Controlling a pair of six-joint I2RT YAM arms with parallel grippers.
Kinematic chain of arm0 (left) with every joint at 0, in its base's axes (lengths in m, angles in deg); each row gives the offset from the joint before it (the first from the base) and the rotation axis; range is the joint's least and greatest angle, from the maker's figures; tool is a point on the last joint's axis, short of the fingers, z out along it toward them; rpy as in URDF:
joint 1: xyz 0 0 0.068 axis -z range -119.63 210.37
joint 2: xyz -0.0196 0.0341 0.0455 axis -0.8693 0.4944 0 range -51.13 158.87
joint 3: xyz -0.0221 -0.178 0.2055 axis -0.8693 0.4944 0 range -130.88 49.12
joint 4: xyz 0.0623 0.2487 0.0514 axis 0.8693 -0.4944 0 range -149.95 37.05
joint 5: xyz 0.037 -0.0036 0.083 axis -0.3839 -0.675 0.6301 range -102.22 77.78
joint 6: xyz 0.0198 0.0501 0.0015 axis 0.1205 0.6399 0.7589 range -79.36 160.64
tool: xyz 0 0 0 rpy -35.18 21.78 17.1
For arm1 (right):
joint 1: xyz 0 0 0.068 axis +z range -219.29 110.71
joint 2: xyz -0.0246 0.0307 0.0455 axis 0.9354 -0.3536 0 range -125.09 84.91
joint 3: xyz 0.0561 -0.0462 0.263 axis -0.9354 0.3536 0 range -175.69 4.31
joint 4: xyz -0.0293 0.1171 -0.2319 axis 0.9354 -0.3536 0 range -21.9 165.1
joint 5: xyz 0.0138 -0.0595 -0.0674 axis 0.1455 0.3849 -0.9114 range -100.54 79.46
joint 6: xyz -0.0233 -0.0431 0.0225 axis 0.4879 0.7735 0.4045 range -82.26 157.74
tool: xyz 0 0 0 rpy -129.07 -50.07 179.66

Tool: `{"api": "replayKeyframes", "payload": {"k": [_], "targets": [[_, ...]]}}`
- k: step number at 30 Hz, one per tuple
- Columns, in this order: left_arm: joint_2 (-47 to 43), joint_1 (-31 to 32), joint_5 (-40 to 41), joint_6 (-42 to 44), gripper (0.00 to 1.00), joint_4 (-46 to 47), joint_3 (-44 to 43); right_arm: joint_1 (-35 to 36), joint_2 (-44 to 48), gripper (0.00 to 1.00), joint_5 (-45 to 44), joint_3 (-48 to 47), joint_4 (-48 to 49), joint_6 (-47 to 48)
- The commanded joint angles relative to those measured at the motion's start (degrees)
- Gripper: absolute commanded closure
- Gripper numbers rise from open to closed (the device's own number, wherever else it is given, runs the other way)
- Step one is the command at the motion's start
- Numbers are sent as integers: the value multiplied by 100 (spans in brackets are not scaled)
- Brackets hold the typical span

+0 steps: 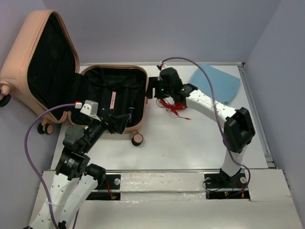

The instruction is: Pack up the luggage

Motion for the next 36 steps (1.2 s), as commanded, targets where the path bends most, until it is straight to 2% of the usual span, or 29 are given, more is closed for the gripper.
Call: {"api": "replayKeyframes", "payload": {"k": [1, 4, 6, 8, 12, 17, 18, 20, 21, 25, 31, 36], "targets": [[49, -46, -78, 55, 1, 246, -232, -795, 238, 30, 164, 193, -393, 1105], [49, -46, -78, 55, 1, 246, -224, -848, -385, 28, 7, -430, -984, 1984], [57, -46, -96, 64, 1, 238, -215, -848, -790, 23, -223, -695, -1353, 2424], [57, -46, -87, 64, 1, 246, -224, -910, -1019, 20, -425, -1018, -1520, 2609], [66, -46, -96, 64, 1, 246, -223, -971, -1669, 19, -206, -1652, -1977, 2934], [75, -46, -113, 64, 1, 255, -223, -971, -2328, 24, -592, -1900, -2189, 2847], [75, -46, -122, 64, 1, 264, -224, -971, -2373, 26, -531, -1865, -2189, 2838], [93, -46, -157, 64, 1, 281, -215, -971, -2452, 41, -469, -1838, -2189, 2838], [93, -46, -166, 55, 1, 273, -206, -919, -2435, 58, -582, -1812, -2181, 2856], [84, -46, -166, 64, 1, 281, -215, -919, -2058, 92, -881, -1707, -2040, 2856], [75, -46, -192, 64, 1, 290, -206, -665, -707, 93, -1311, -1802, -1934, 3057], [58, -46, -158, 46, 1, 282, -223, -58, -457, 93, -1286, -2522, -2014, 3260]]}}
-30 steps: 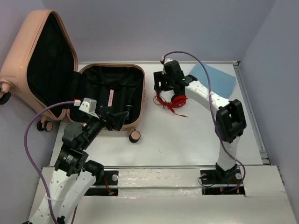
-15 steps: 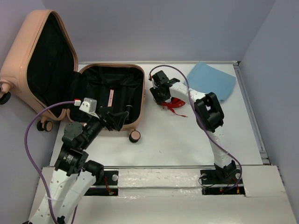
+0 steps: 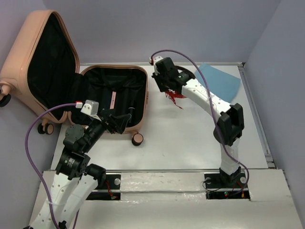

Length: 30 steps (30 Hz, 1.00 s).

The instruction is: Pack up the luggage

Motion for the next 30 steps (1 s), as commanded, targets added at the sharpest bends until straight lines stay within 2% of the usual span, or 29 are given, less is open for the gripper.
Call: {"api": "replayKeyframes", "payload": {"k": [1, 5, 6, 9, 12, 13, 14, 16, 17, 19, 20, 23, 25, 26, 27, 28, 29, 30], "targets": [[-1, -16, 11, 46, 1, 242, -232, 716, 443, 93, -248, -997, 242, 375], [-10, -24, 90, 46, 1, 198, -250, 1235, -294, 93, -11, -2402, 277, 454], [-19, -25, 151, 55, 1, 163, -259, 1436, -696, 93, 85, -3058, 347, 524], [-54, -33, 222, 46, 1, 137, -285, 1639, -1452, 93, 462, -4071, 628, 499], [-107, -42, 310, 55, 1, 84, -294, 1719, -1736, 93, 1243, -4076, 1374, 158], [-133, -51, 345, 64, 1, 58, -311, 1719, -1833, 83, 1481, -3866, 1785, 42], [-151, -60, 371, 64, 1, 40, -311, 1719, -1877, 68, 1553, -3760, 1937, -46], [-204, -68, 433, 73, 1, 14, -329, 1719, -1974, 35, 1493, -3741, 2017, -82], [-221, -69, 520, 64, 1, -30, -346, 1719, -1957, 15, 1231, -3663, 1991, -82], [-248, -69, 661, 73, 1, -100, -373, 1667, -1660, 5, 644, -3322, 2000, 14], [-256, -69, 697, 73, 1, -101, -382, 1666, -1658, 5, 544, -3319, 2000, 15], [-239, -60, 671, 64, 1, -92, -382, 1063, -617, 5, 490, -2426, 2035, -415], [-248, -60, 662, 64, 1, -92, -373, 736, -44, 5, 350, -1285, 2122, -819], [-265, -60, 662, 55, 1, -101, -364, 360, 560, 6, 19, -332, 2288, -951], [-274, -51, 644, 64, 1, -83, -364, 357, 566, 6, -202, -322, 2368, -1100], [-274, -42, 653, 46, 1, -83, -355, -104, 1149, 8, -387, 670, 2439, -1380], [-283, -25, 653, 38, 1, -75, -338, -379, 1416, 8, -754, 1150, 2526, -1548], [-283, -16, 653, 29, 1, -66, -338, -1008, 1897, 9, -915, 1581, 2527, -1941]]}}
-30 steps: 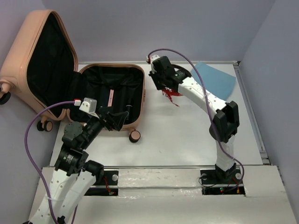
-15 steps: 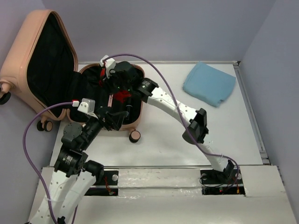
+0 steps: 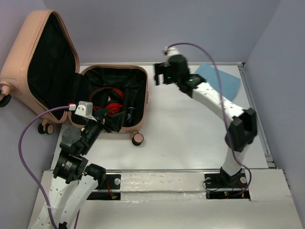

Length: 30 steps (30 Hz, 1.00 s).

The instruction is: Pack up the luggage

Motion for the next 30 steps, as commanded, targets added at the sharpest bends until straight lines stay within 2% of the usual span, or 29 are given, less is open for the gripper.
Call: {"api": "replayKeyframes", "payload": {"k": [1, 3, 4, 5, 7, 10, 16, 21, 22, 24, 25, 27, 28, 30], "targets": [[-71, 41, 28, 37, 1, 194, -161, -1800, 1726, 10, -1235, 2182, 527, -1304], [-53, 67, 1, -6, 1, 256, -143, -2555, 2096, 9, -1323, 2881, 527, -1708], [-45, 76, -42, -15, 1, 282, -134, -3325, 2341, 7, -1271, 3398, 527, -2041], [-44, 85, -51, -15, 1, 291, -126, -3698, 2413, 6, -1045, 3595, 536, -2175], [-27, 94, -86, -15, 1, 309, -117, -4540, 2414, 1, -711, 3868, 641, -2377], [-27, 94, -130, -6, 1, 335, -108, -5175, 2029, 0, -200, 3844, 764, -2396], [-27, 85, -200, 11, 1, 370, -64, -5608, 940, 0, 600, 3360, 835, -2606], [35, 85, -288, -50, 1, 458, -20, -5609, -11, 4, 1636, 3079, 1037, -2931], [35, 85, -315, -68, 1, 476, -11, -5609, -186, 7, 1812, 3009, 1028, -3080], [70, 85, -481, -103, 1, 572, 33, -5609, -530, 21, 2130, 2955, 1168, -3221], [113, 85, -647, -103, 1, 607, 41, -5609, -661, 44, 2226, 2981, 1239, -3300], [236, 85, -780, -94, 1, 625, 33, -5495, -715, 62, 2385, 2990, 1309, -3240], [272, 85, -850, -94, 1, 643, 41, -5416, -680, 86, 2368, 3042, 1301, -3109], [429, 76, -965, -94, 1, 678, 33, -5415, -540, 93, 2394, 3208, 1301, -3003]]}}
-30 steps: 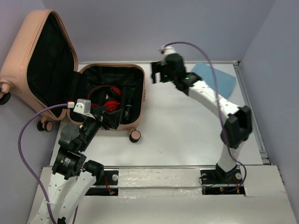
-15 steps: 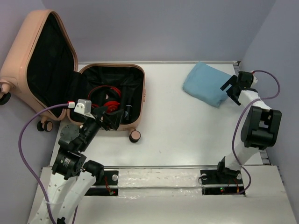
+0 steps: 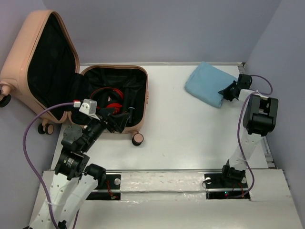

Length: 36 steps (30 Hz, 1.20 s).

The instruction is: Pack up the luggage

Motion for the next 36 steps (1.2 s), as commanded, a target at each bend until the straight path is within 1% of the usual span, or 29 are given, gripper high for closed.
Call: {"api": "replayKeyframes", "payload": {"k": [1, 5, 6, 7, 9, 10, 11, 12, 13, 15, 16, 17, 18, 19, 20, 21, 22, 23, 26, 27, 28, 29, 31, 32, 34, 35, 36], "targets": [[345, 24, -486, -42, 1, 411, 31, 230, 70, 93, 543, 361, -30, 141], [792, 15, -873, -288, 4, 630, 57, 441, 798, 93, 666, 1222, -39, 580], [889, 15, -943, -340, 5, 631, 40, 598, 1244, 93, 588, 1450, -22, 616], [995, 24, -1014, -445, 5, 640, -4, 713, 1501, 93, 483, 1983, 126, 694], [1311, 50, -1180, -630, 5, 727, -66, 1098, 2176, 93, 473, 2426, 102, 844], [1416, 85, -1355, -796, 6, 858, -162, 1223, 2398, 93, 421, 2846, 75, 905], [1513, 155, -1322, -859, 6, 886, -241, 1319, 2617, 93, 464, 3059, 58, 976], [1723, 391, -1226, -894, 6, 886, -329, 1381, 2828, 93, 551, 3270, 23, 1011], [1847, 558, -938, -903, 6, 877, -530, 1382, 3283, 93, 674, 3724, 40, 959], [2285, 971, -568, -912, 6, 851, -733, 1382, 3760, 93, 614, 4123, 14, 976], [2462, 1460, -88, -912, 6, 851, -838, 1382, 3971, 89, 422, 4264, -56, 941], [2655, 1718, 187, -877, 6, 825, -1031, 1382, 4330, 63, 142, 4430, -257, 863], [3109, 1946, 433, -816, 6, 764, -1155, 1278, 4447, 49, -105, 4467, -294, 801], [3375, 2279, 845, -781, 5, 737, -1356, 1277, 4517, 23, -107, 4485, -285, 766], [3856, 2387, 1058, -754, 5, 702, -1454, 1207, 4518, 16, -211, 4415, -285, 722], [4078, 2475, 1216, -745, 5, 675, -1542, 1206, 4475, 11, -247, 4354, -294, 713], [4298, 2580, 1540, -745, 5, 675, -1647, 1206, 4396, 6, -222, 4283, -294, 747], [4692, 2616, 1682, -736, 4, 666, -1796, 1206, 4230, 6, -108, 4230, -277, 774], [5160, 2739, 1903, -684, 4, 579, -2060, 1206, 3991, 4, 155, 4124, -224, 932], [5379, 2774, 1938, -684, 4, 552, -2087, 1206, 3869, 4, 383, 4159, -180, 950], [5442, 2818, 2043, -684, 4, 552, -2096, 1206, 3824, 4, 481, 4168, -154, 950], [5495, 2923, 2105, -692, 4, 543, -2070, 1206, 3798, 5, 804, 4186, -40, 941], [5557, 3047, 2246, -701, 4, 543, -2000, 1206, 3762, 9, 1035, 4203, 57, 924], [5557, 3178, 2438, -745, 4, 378, -1887, 1206, 3753, 14, 1044, 4195, 66, 915], [5540, 3258, 2554, -841, 4, 306, -1719, 1206, 3727, 21, 1053, 4195, 84, 871], [5531, 3284, 2597, -1007, 4, 306, -1527, 1206, 3718, 43, 914, 4221, 145, 836], [5522, 3302, 2624, -1113, 4, 297, -1438, 1206, 3718, 54, 817, 4230, 163, 792]]}}
